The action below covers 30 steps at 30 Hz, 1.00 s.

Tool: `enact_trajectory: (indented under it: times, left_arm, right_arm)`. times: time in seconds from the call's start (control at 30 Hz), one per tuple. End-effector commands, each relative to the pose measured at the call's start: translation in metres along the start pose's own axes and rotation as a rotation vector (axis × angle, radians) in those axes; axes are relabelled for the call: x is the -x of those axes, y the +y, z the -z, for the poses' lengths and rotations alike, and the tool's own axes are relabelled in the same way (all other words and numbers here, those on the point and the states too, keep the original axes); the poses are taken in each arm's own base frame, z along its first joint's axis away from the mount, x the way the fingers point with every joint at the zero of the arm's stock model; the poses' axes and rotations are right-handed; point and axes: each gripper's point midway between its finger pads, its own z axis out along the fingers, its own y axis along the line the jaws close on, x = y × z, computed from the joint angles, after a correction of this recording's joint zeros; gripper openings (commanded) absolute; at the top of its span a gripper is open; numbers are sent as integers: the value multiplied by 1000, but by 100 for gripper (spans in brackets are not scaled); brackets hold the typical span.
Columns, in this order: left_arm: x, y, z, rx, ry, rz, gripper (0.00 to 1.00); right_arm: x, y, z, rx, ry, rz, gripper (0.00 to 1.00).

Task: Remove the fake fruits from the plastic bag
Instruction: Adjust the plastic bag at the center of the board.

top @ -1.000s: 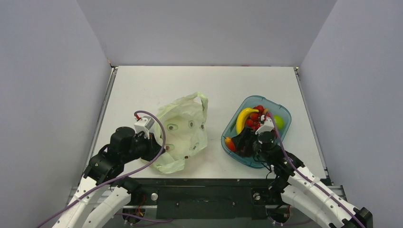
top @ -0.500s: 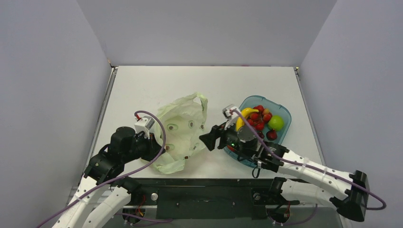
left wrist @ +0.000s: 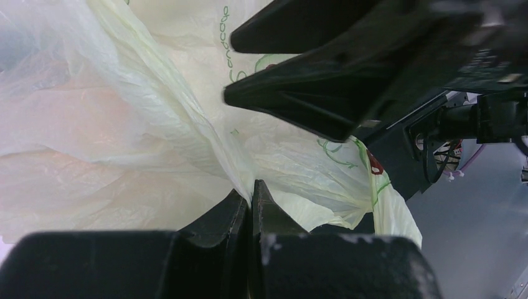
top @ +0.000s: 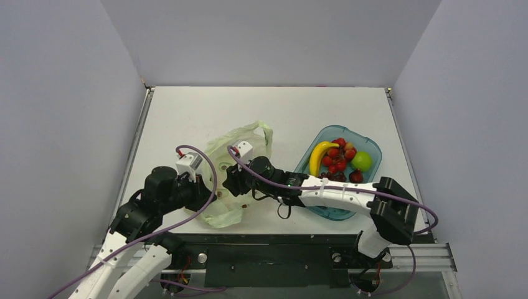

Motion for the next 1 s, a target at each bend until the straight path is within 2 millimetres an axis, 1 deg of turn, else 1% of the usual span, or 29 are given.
enact_trajectory:
  times: [0.0,0.03,0.1,0.13,0.17,0.2,0.23,0.27,0.3,0.33,0.37,0.4,0.43,0.47,0.5,0.53,0.57,0.6,0.63,0.67,0.73,0.77,0.8,0.83,0.87,0.9,0.93,0.97]
  left_arm:
    - [35,-19,4,-62,-114,-11,0]
    - [39,-22,4,-72,-125,1,0]
    - [62,-37,3,-121,-176,-6,0]
    - [66,-41,-1,-138,-165,-1,0]
    - [79,-49,0,-165,-194,-10,0]
    - [81,-54,-6,-185,-171,2,0]
    - [92,-63,-4,-215,-193,-4,0]
    - [94,-68,-8,-237,-168,8,0]
    - [101,-76,-4,-257,-174,3,0]
    - [101,-78,-5,-261,-158,0,0]
    - [99,-79,0,-252,-145,-5,0]
    - [98,-74,2,-226,-149,-15,0]
    - [91,-69,9,-203,-148,-15,0]
    - [89,-60,10,-160,-163,-14,0]
    - [79,-51,14,-126,-167,-7,0]
    - [73,-47,15,-114,-163,3,0]
    - [61,-40,15,-103,-149,12,0]
    - [55,-38,14,-99,-139,28,0]
    - [42,-32,12,-89,-118,41,0]
    - [37,-30,11,-85,-106,59,0]
    - [19,-21,6,-66,-71,84,0]
    - [16,-20,7,-62,-69,89,0]
    - [11,-17,6,-54,-58,94,0]
    - [10,-17,7,-54,-57,93,0]
    - [8,-16,7,-53,-50,91,0]
    - [8,-17,6,-58,-46,86,0]
    - [7,-17,6,-60,-41,84,0]
    - [6,-17,4,-63,-31,80,0]
  right_arm:
    - [22,0,-28,64,-91,-27,41]
    - [19,-3,-33,62,-90,-39,41]
    - [10,-15,-47,44,-79,-68,43]
    - [13,-18,-50,42,-92,-81,45]
    - [10,-22,-54,33,-89,-88,46]
    - [12,-26,-56,30,-100,-98,49]
    - [12,-29,-59,29,-106,-102,50]
    - [12,-32,-59,27,-108,-112,51]
    - [12,-33,-60,30,-116,-116,51]
    - [11,-35,-60,36,-115,-123,53]
    - [10,-35,-61,42,-117,-125,53]
    - [9,-37,-62,41,-119,-128,55]
    - [7,-38,-63,38,-115,-128,56]
    - [6,-38,-64,38,-113,-127,56]
    - [4,-37,-65,41,-109,-126,58]
    - [2,-37,-65,43,-108,-126,59]
    - [1,-36,-66,45,-112,-125,61]
    - [0,-35,-66,46,-112,-124,63]
    - [-1,-34,-68,46,-108,-123,65]
    - [-3,-34,-69,44,-104,-120,66]
    - [-8,-33,-72,35,-93,-112,68]
    - [-11,-33,-73,22,-88,-105,68]
    - [-18,-35,-75,8,-66,-100,68]
    - [-18,-37,-77,-18,-67,-84,69]
    - [-25,-40,-78,-39,-47,-74,70]
    - [-27,-42,-79,-65,-47,-53,73]
    - [-33,-45,-80,-77,-30,-41,74]
    - [-36,-43,-82,-79,-23,-18,75]
